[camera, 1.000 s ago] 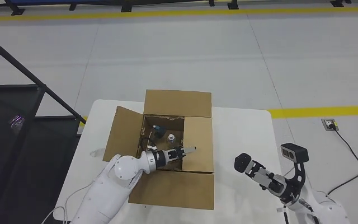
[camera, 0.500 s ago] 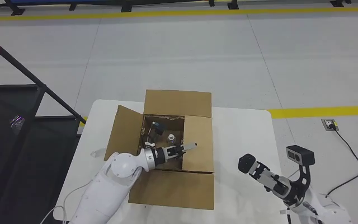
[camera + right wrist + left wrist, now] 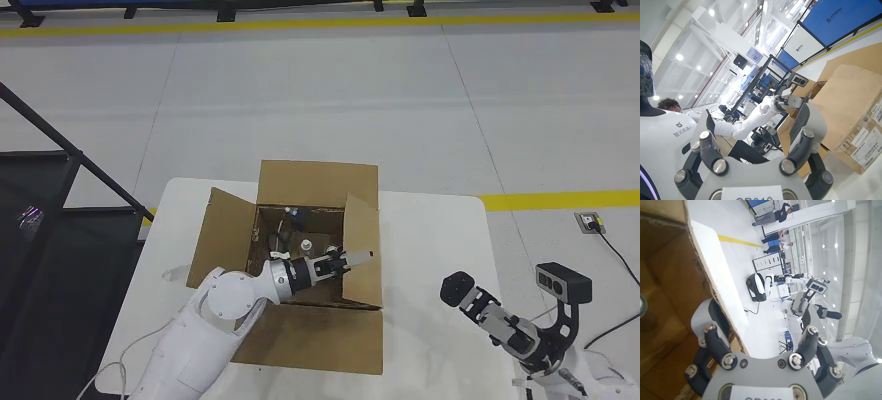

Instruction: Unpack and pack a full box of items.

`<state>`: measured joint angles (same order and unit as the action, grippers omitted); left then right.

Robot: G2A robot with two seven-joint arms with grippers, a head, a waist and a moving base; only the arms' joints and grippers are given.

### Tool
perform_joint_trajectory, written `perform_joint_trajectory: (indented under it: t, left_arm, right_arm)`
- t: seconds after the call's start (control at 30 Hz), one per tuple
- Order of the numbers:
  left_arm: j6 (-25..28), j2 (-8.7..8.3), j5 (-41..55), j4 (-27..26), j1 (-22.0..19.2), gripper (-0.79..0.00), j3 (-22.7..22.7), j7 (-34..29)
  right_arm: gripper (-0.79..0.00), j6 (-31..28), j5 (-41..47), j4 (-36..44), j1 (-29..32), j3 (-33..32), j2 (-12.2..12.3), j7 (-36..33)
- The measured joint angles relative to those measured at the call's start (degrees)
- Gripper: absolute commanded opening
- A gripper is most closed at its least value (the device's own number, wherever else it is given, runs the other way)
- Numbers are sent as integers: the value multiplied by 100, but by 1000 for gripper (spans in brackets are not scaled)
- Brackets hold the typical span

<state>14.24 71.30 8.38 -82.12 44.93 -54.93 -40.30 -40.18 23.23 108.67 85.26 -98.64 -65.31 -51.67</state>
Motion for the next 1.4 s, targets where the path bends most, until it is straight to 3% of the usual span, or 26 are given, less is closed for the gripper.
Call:
perform_joint_trajectory:
  t: [0.2,0.4,0.63,0.93,1.17,1.4]
  left_arm:
    - [-43,217,56,306,-419,0,494,284]
    - [-7,505,224,932,-896,0,1045,457]
    - [11,872,386,1703,-1380,0,1610,462]
    - [149,1202,519,2373,-1685,0,1882,461]
    - [314,1212,446,2413,-1705,0,1616,572]
    - [57,826,-41,1455,-1201,0,652,647]
  right_arm:
    - [0,-7,41,0,52,-37,2,47]
    - [0,-4,11,5,79,-55,0,112]
    - [0,-592,-216,130,762,-615,-6,712]
    - [0,-382,-458,262,1128,-1056,15,991]
    - [0,-401,-454,260,1125,-1052,14,986]
    - [0,-169,-1228,697,683,-946,54,936]
